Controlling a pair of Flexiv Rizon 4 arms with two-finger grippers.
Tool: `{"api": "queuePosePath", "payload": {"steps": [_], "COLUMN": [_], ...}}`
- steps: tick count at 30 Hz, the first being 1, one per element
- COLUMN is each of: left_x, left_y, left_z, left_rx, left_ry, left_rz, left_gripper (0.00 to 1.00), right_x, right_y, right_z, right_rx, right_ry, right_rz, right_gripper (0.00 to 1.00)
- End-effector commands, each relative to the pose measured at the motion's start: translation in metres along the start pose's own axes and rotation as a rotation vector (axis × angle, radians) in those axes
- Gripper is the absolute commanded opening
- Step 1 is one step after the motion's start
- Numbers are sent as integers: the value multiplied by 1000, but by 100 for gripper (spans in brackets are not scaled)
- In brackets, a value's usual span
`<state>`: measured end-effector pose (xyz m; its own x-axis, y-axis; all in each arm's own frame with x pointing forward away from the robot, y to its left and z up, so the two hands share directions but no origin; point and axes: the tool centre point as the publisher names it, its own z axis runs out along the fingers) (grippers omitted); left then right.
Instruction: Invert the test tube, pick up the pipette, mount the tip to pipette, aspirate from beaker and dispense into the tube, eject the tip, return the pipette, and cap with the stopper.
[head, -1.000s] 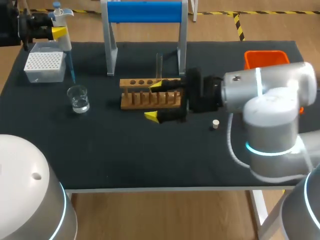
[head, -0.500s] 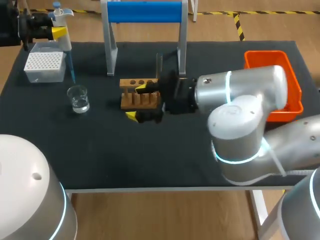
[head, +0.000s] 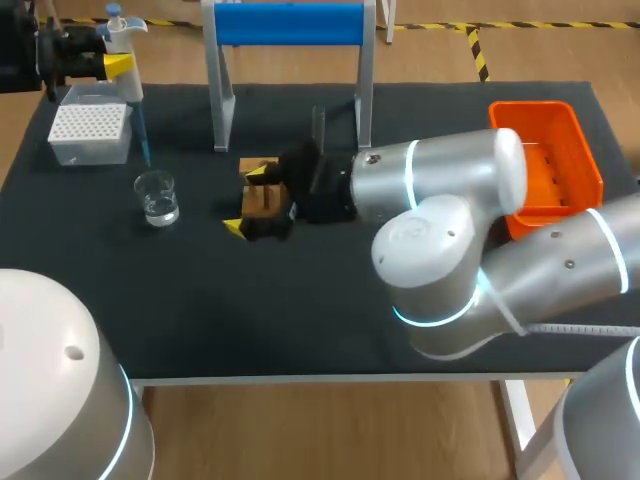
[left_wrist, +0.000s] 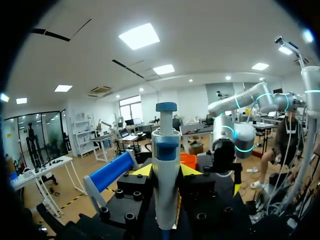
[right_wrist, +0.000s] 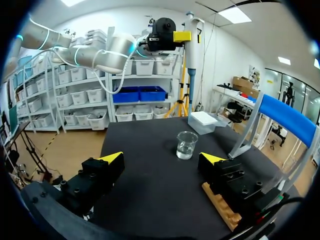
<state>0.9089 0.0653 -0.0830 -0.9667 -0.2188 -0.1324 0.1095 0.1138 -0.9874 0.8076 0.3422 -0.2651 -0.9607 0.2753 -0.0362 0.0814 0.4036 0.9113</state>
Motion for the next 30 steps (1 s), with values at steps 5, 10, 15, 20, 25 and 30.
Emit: {"api": "queuePosePath", "payload": {"steps": [5, 10, 15, 20, 25, 30], "left_x": [0, 0, 0, 0, 0, 0], "left_y": [0, 0, 0, 0, 0, 0], "left_z": [0, 0, 0, 0, 0, 0], "left_rx": [1, 1, 1, 1, 1, 1], "left_ry": [-1, -1, -1, -1, -1, -1], "left_rz": [1, 1, 1, 1, 1, 1], "left_gripper": [0, 0, 0, 0, 0, 0], "right_x": [-1, -2, -1, -1, -1, -1], "right_y": [-2, -4, -4, -4, -4, -4], "right_z": [18, 18, 16, 16, 16, 16], "right_rx": [5, 19, 19, 19, 19, 19], "right_ry": [-18, -22, -22, -22, -22, -22], "right_rz": [4, 1, -1, -1, -1, -1], "right_gripper": [100, 100, 100, 100, 100, 100]}}
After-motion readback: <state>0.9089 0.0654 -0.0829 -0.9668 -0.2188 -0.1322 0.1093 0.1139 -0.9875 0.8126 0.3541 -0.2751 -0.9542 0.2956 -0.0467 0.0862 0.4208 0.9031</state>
